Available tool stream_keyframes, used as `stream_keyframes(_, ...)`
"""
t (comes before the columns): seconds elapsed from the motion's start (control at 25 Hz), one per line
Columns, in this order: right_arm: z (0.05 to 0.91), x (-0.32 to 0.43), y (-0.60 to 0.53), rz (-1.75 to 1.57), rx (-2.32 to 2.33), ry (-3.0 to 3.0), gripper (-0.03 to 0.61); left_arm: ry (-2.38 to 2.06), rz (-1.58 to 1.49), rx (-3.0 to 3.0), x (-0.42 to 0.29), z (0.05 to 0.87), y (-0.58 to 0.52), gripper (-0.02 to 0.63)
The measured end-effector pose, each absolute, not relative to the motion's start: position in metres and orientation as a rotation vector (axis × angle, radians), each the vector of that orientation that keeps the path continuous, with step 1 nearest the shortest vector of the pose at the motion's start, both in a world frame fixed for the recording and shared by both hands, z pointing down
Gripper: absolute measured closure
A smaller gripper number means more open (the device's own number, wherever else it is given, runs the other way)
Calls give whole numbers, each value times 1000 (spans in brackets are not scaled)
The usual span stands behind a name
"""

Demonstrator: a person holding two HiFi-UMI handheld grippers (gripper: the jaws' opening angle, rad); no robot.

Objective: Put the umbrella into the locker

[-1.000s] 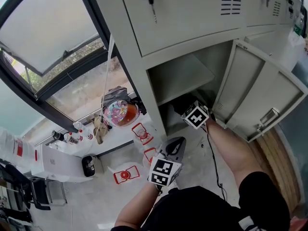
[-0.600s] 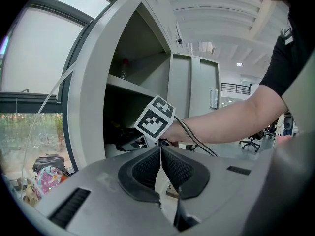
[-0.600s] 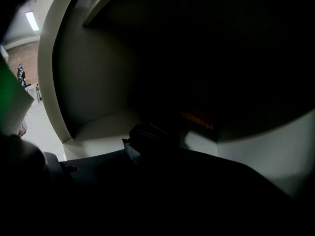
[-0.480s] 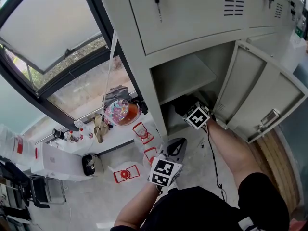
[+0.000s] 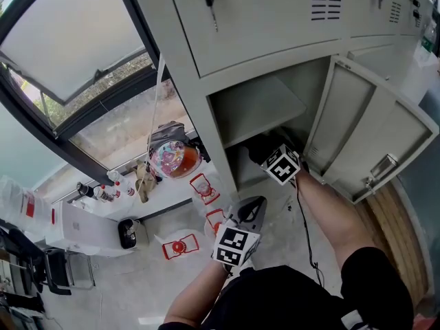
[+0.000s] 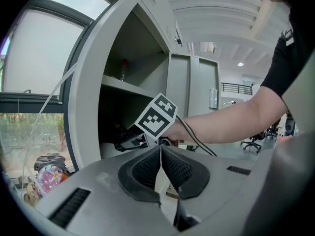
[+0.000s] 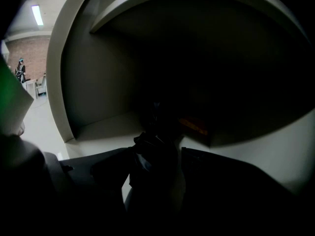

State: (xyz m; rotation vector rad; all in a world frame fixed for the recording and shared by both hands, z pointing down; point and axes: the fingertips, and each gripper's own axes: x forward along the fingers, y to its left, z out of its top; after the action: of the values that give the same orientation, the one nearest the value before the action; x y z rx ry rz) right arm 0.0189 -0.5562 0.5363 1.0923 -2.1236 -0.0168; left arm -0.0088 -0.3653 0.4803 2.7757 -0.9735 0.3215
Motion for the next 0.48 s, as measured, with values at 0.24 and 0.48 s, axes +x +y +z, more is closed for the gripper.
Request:
stream_keyframes(0.24,513,16,-546,-39,1128,-2183,217,-1002,309,2771,-6,477,-357,594)
stream_keyframes(0.48,492,15,-527,-55,1140,-2239,218,-1035,293,2753,-3,473,-348,594)
